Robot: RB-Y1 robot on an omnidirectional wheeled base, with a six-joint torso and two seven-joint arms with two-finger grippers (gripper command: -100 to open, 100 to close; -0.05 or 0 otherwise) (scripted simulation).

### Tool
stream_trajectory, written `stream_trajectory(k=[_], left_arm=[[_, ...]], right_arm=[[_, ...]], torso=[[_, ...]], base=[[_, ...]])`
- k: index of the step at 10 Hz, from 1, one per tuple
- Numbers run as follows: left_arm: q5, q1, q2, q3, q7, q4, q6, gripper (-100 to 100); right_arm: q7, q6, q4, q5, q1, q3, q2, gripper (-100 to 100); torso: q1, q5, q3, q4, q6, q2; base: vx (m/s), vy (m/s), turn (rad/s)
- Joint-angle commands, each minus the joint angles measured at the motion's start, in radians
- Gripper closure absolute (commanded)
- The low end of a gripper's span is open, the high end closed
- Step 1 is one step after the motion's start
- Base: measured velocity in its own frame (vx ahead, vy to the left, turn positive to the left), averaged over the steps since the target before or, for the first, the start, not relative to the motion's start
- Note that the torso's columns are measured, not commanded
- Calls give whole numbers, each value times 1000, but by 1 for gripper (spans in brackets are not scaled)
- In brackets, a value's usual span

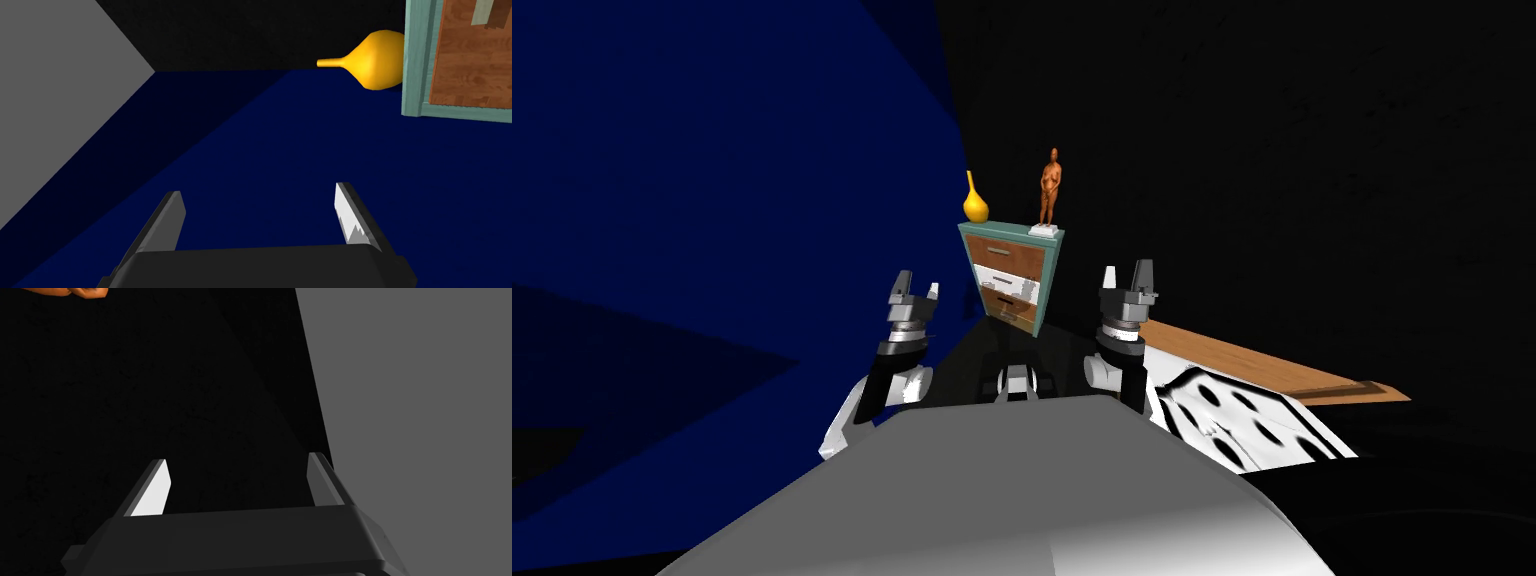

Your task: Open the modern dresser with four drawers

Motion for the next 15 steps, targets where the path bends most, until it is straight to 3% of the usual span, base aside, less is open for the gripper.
stream_trajectory(k=[1, 9, 15], left_arm=[[-6, -15, 22, -10, 18, -12, 80, -100], [-25, -65, 86, -48, 74, -50, 317, -100], [-36, -92, 139, -68, 103, -59, 455, -100]], right_arm=[[0, 0, 0, 0, 0, 0, 0, 0], [0, 0, 0, 0, 0, 0, 0, 0], [0, 0, 0, 0, 0, 0, 0, 0]], torso=[[0, 0, 0, 0, 0, 1], [-1, 0, 0, 0, 0, 1], [0, 0, 0, 0, 0, -1]], base=[[93, 0, -114], [105, 4, -125], [81, 13, -94]])
